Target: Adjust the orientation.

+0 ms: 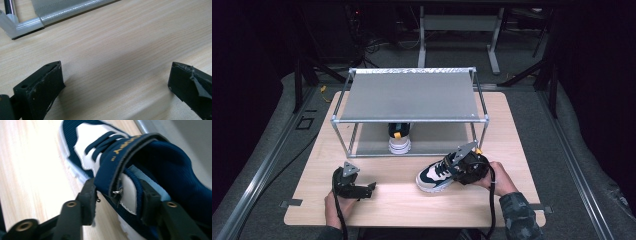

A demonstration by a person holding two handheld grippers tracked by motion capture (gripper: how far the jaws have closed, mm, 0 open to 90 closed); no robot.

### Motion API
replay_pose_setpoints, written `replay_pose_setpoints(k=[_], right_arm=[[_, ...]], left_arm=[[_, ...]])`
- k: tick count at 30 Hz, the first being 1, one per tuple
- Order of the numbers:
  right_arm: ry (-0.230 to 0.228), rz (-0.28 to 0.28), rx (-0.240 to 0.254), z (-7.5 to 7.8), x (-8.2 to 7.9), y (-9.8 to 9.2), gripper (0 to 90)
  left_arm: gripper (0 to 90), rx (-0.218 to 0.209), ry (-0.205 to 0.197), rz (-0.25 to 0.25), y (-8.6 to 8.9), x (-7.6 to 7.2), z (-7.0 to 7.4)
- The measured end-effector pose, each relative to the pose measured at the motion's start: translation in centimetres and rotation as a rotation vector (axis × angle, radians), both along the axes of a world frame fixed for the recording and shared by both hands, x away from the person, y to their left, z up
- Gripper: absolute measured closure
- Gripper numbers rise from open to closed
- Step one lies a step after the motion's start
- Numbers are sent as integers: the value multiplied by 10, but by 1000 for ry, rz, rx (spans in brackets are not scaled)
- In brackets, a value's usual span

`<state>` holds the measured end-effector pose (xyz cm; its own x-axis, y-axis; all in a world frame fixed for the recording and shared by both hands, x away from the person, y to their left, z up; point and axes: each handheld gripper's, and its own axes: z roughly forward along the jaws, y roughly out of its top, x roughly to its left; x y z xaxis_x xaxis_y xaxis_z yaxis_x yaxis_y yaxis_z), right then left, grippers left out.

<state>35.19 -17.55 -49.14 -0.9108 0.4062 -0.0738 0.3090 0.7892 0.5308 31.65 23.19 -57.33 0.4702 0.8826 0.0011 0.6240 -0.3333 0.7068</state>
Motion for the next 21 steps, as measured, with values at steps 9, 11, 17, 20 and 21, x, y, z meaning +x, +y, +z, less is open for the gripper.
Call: replay_pose_setpoints(k=[9, 11, 17, 20, 21], right_arm=[[11, 32, -13, 3, -6, -3, 657], [4, 32, 7, 3, -11, -2, 676], [-13, -28, 89, 12, -24, -1, 702], [-42, -76, 101, 14, -30, -1, 705], [-55, -121, 127, 15, -35, -1, 709]], left_arm=[[0, -1, 1, -1, 0, 0, 0], [0, 0, 0, -1, 0, 0, 0], [0, 0, 0, -1, 0, 0, 0], [0, 0, 0, -1, 0, 0, 0], [0, 0, 0, -1, 0, 0, 0]])
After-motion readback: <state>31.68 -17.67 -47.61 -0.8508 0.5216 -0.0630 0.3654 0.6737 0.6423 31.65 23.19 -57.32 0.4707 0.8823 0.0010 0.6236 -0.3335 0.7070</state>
